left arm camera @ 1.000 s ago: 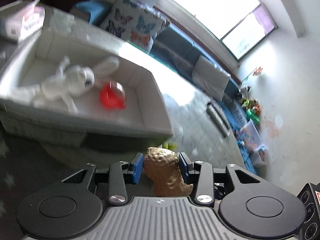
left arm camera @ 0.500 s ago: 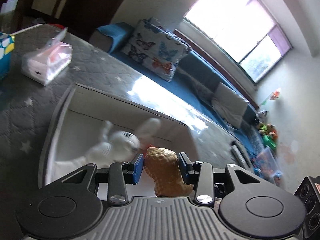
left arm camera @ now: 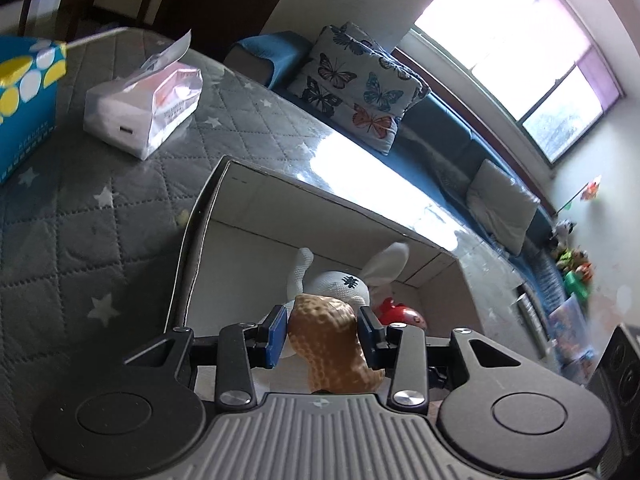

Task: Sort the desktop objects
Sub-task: 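Lift the peanut toy with the left tool and carry it into the box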

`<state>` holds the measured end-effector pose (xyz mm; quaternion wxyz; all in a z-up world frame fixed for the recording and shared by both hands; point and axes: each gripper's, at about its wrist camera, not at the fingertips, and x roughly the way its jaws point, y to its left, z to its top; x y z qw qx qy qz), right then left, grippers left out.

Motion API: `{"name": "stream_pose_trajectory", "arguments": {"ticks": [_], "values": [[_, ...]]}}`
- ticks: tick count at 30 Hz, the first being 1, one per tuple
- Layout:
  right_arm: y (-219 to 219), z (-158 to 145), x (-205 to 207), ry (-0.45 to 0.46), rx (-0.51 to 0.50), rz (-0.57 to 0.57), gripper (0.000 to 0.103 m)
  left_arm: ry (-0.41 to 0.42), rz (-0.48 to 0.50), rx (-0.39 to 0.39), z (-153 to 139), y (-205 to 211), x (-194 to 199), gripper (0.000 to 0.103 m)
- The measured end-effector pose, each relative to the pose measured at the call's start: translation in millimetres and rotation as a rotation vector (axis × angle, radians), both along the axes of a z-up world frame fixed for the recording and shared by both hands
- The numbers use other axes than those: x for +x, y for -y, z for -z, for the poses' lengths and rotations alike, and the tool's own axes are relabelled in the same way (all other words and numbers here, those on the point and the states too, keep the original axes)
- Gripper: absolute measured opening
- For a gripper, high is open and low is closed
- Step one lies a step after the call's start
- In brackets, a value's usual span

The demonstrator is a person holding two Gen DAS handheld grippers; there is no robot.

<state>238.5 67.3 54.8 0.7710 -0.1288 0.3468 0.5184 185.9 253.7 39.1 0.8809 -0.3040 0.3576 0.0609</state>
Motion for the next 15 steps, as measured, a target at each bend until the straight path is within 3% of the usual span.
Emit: {"name": "stream_pose_trajectory", "arguments": {"ticks": [6,15], "values": [[-11.8,10.9,8.3,-0.042,-0.034,-0.012,0.045,-0.025,0.014,0.072,0.6,10.4,5.3,0.041],[-18.4,13.7,13.9,-0.082,-0.047,-0.023,0.045,-0.019,-0.002,0.065,-0.6,6.4,3.0,0.041]]}}
